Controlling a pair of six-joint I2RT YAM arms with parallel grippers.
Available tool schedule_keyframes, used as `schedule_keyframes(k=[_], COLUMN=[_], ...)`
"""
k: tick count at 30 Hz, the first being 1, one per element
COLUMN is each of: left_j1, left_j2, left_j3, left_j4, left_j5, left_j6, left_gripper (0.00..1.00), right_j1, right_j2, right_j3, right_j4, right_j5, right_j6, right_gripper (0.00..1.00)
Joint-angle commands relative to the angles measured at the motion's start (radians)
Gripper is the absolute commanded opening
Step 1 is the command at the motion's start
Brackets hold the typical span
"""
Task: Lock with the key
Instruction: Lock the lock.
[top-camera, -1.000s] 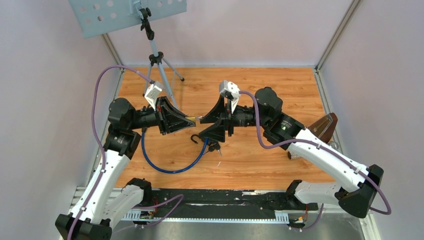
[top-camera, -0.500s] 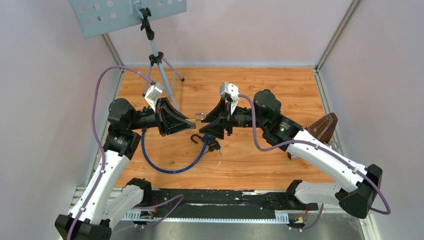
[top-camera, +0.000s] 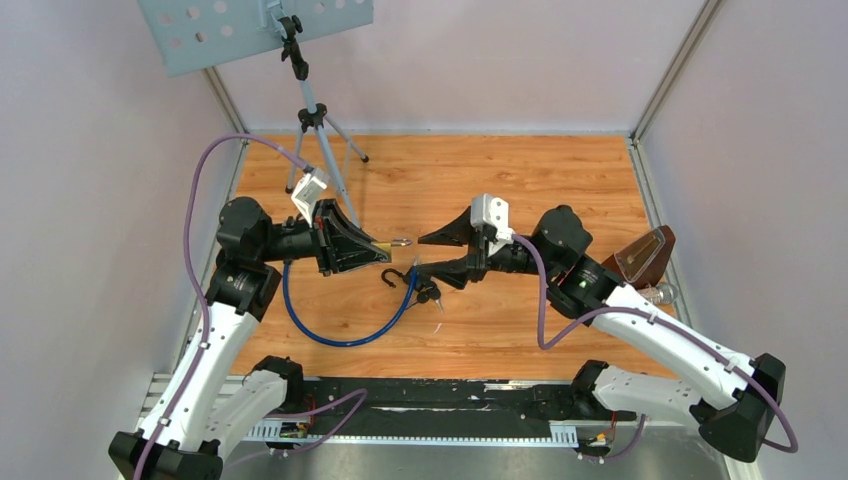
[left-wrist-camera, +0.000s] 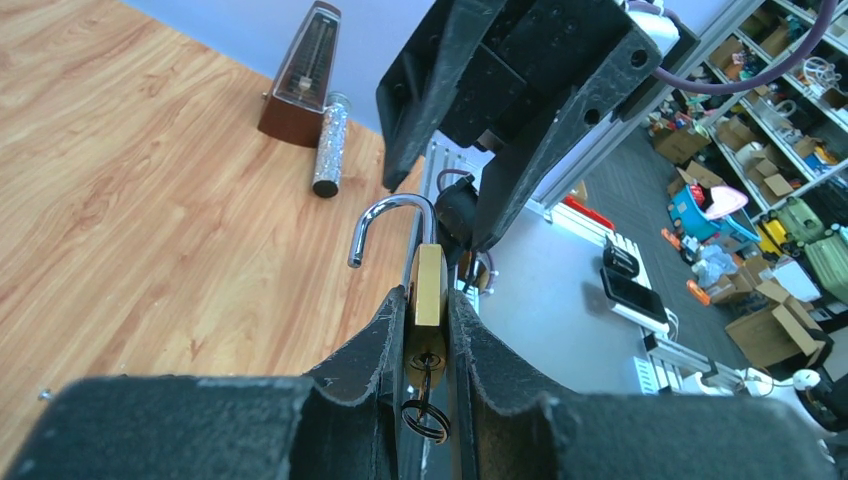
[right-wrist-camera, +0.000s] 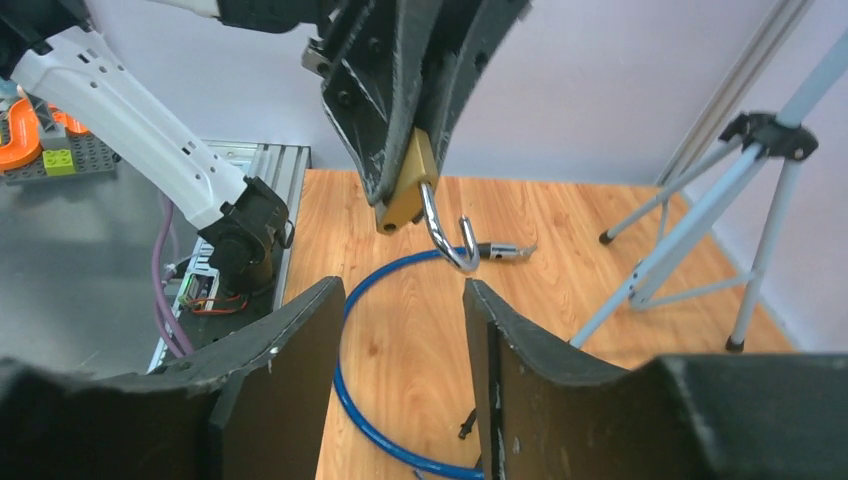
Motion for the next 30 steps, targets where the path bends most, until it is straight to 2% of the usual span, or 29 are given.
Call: schedule_keyframes(k=[1,14,22,27,30], left_j1=[-0.003,-0.004,-0.004,-0.003,-0.004], left_j2=[-0.014,-0.014,-0.014,-0.009,-0.008], left_j3=[0.044,0.051,0.052,0.055,0.055], left_j4=[0.003,0.001,-0.006,-0.008,-0.009], left_j5=[0.025,0.049,0.049,0.045,0.045], left_j6=[0.008,-0.021,-0.021,-0.018,-0.016], left_gripper=[0.00,0.00,0.00,0.00,0.00], right_j1=[-0.003,-0.003,-0.002,-0.003,-0.003], right_j2=[0.029,0.094,0.062,0.052,0.071], right_j3=[0.061,0.084,0.030,0.015,0.024], right_j4=[0.075,0.103,0.182,0.201,0.184], right_j5=[-0.114,-0.132,-0.025,-0.031,-0.045], right_j6=[-0.082,-0.085,-0.086,-0.082,-0.086], right_gripper=[0.48,0.44,0.62,0.63,0.60])
